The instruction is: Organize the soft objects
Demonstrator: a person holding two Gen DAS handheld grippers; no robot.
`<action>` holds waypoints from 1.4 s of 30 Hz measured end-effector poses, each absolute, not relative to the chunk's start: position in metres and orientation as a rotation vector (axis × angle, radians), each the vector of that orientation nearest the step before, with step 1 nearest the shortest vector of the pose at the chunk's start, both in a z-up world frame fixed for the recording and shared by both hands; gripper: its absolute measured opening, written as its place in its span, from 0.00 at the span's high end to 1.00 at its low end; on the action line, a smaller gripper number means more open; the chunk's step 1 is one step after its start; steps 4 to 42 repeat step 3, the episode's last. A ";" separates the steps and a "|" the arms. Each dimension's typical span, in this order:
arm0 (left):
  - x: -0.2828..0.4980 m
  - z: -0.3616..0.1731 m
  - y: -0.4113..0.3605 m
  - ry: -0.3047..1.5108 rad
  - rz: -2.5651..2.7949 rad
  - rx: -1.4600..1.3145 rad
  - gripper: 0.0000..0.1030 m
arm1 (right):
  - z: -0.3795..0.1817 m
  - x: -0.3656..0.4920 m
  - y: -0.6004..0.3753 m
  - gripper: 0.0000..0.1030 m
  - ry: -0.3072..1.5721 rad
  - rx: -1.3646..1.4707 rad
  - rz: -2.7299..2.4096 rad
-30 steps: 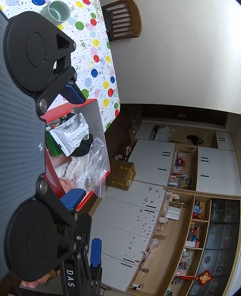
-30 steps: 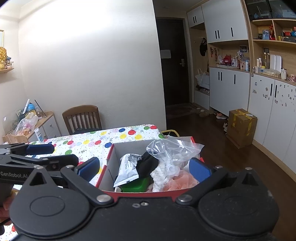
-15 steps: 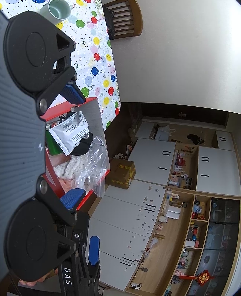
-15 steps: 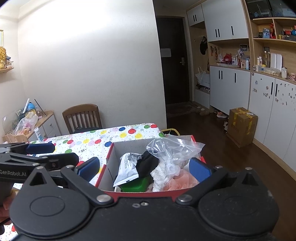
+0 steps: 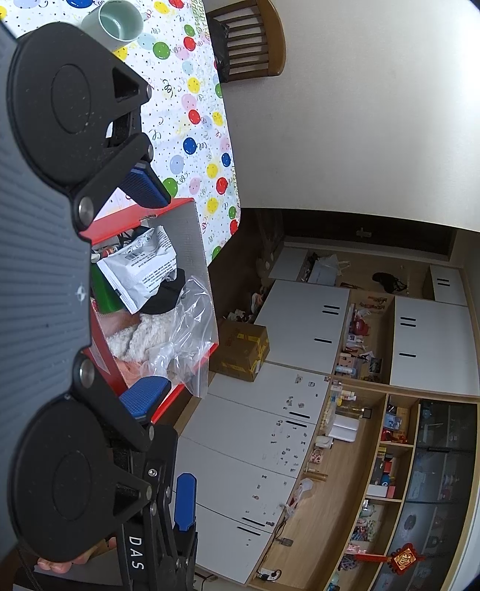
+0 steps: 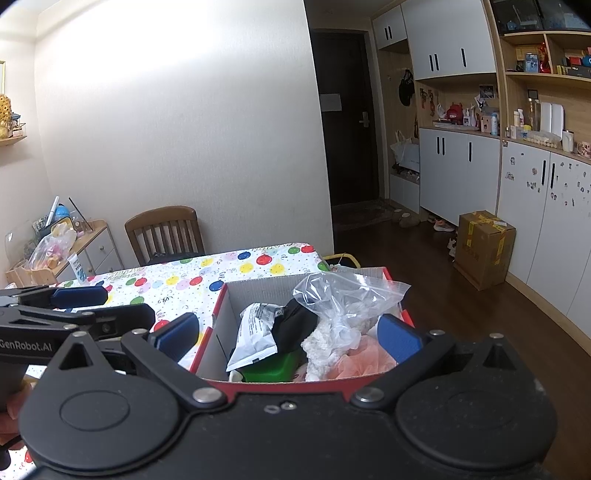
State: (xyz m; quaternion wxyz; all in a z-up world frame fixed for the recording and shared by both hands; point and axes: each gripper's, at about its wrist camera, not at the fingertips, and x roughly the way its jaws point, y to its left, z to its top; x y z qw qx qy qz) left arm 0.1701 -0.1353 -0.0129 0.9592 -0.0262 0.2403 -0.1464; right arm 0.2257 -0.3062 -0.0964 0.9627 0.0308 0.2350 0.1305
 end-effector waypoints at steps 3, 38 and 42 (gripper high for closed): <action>0.170 -0.013 -0.136 0.490 -0.299 -0.047 0.05 | -0.097 0.226 -0.306 0.00 0.478 0.063 0.265; 0.170 -0.013 -0.136 0.490 -0.299 -0.047 0.05 | -0.097 0.226 -0.306 0.00 0.478 0.063 0.265; 0.170 -0.013 -0.136 0.490 -0.299 -0.047 0.05 | -0.097 0.226 -0.306 0.00 0.478 0.063 0.265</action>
